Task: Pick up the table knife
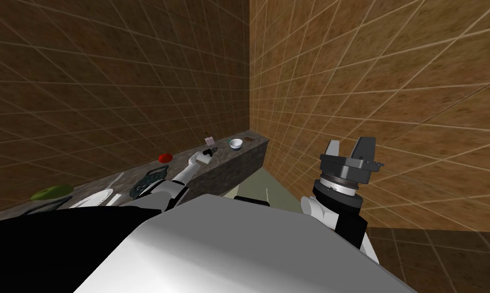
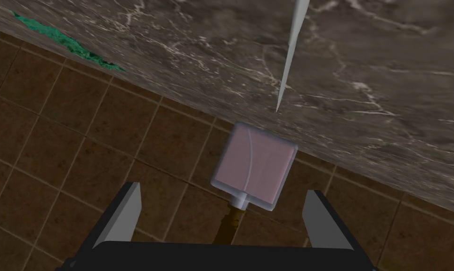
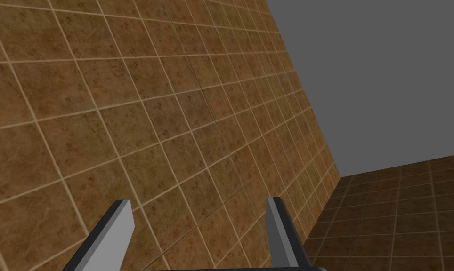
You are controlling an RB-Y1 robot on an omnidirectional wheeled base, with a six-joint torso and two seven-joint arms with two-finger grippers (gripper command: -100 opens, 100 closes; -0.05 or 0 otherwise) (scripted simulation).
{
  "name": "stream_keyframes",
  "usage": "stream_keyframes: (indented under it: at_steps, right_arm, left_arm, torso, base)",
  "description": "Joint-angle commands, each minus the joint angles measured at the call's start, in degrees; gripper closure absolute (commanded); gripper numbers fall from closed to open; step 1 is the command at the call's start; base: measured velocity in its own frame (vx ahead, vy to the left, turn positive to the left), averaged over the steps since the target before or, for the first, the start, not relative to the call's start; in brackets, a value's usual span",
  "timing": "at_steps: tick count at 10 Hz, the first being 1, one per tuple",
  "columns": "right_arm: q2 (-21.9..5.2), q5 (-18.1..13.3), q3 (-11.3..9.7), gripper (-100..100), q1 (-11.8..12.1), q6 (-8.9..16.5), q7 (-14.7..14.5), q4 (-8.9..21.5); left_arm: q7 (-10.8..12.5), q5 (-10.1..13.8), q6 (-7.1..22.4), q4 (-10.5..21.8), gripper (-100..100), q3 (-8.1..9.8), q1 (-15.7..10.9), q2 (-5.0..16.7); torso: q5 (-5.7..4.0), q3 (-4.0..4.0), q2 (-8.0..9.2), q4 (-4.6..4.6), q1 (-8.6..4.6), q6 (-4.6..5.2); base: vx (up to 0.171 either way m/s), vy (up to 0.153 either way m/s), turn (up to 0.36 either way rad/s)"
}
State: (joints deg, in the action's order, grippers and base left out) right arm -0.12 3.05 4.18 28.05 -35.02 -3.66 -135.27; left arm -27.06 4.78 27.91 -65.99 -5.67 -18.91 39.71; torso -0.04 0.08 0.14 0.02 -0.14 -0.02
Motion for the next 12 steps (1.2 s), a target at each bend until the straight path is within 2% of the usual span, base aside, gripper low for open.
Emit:
stream_keyframes:
  at_steps: [1,2,3,4,5,6,7,8,9,12]
  right_arm:
    - [0.0,0.0,0.0,0,0.0,0.0,0.0,0.0]
    - [0.0,0.0,0.0,0,0.0,0.0,0.0,0.0]
    - [0.0,0.0,0.0,0,0.0,0.0,0.0,0.0]
    - [0.0,0.0,0.0,0,0.0,0.0,0.0,0.0]
    - [0.0,0.0,0.0,0,0.0,0.0,0.0,0.0]
    - [0.0,0.0,0.0,0,0.0,0.0,0.0,0.0]
    - [0.0,0.0,0.0,0,0.0,0.0,0.0,0.0]
    - [0.0,0.0,0.0,0,0.0,0.0,0.0,0.0]
    - [0.0,0.0,0.0,0,0.0,0.0,0.0,0.0]
    - [0.0,0.0,0.0,0,0.0,0.0,0.0,0.0]
  left_arm:
    - [-0.5,-0.2,2.5,-0.3,-100,0.39,0.3,0.1]
    - [-1.6,0.3,4.1,2.3,-100,0.58,-0.6,0.5]
    - [-1.6,0.3,4.8,2.3,-100,0.58,-0.6,0.5]
    - [-2.7,0.8,6.9,4.4,-100,0.78,-1.5,0.8]
    - [-2.7,0.8,7.1,4.7,-100,0.78,-1.5,0.8]
    - [-3.8,1.2,9.2,6.8,-100,0.97,-2.3,1.2]
    - [-3.8,1.2,9.2,7.0,-100,0.97,-2.3,1.2]
    - [-4.7,1.7,11.2,8.8,-100,1.16,-3.1,1.5]
    - [-4.7,1.7,11.2,9.1,-100,1.16,-3.1,1.5]
    - [-7.2,2.7,16.1,14.3,-100,1.63,-4.9,2.4]
  torso:
    - [0.00,0.00,0.00,0.00,0.00,0.00]
    - [0.00,0.01,0.01,0.01,0.05,-0.05]
    - [0.00,0.01,0.01,0.01,0.03,-0.01]
    - [0.01,0.01,0.01,0.01,0.06,-0.06]
    - [0.00,0.02,0.03,0.01,0.03,-0.01]
    - [0.00,0.02,0.02,0.01,0.05,-0.05]
    - [0.00,0.01,0.02,0.01,0.04,-0.03]
    - [0.01,0.01,0.01,0.01,0.07,-0.05]
    - [0.01,0.02,0.03,0.01,0.05,-0.02]
    - [-0.01,0.02,0.03,0.01,0.00,-0.02]
  base:
    - [-0.020,-0.031,-0.078]
    - [-0.023,-0.038,-0.142]
    - [-0.019,-0.030,-0.085]
    - [-0.026,-0.039,-0.148]
    - [-0.025,-0.031,-0.095]
    - [-0.021,-0.036,-0.139]
    - [-0.018,-0.028,-0.083]
    - [-0.026,-0.034,-0.163]
    - [-0.022,-0.028,-0.077]
    - [-0.026,-0.044,-0.167]
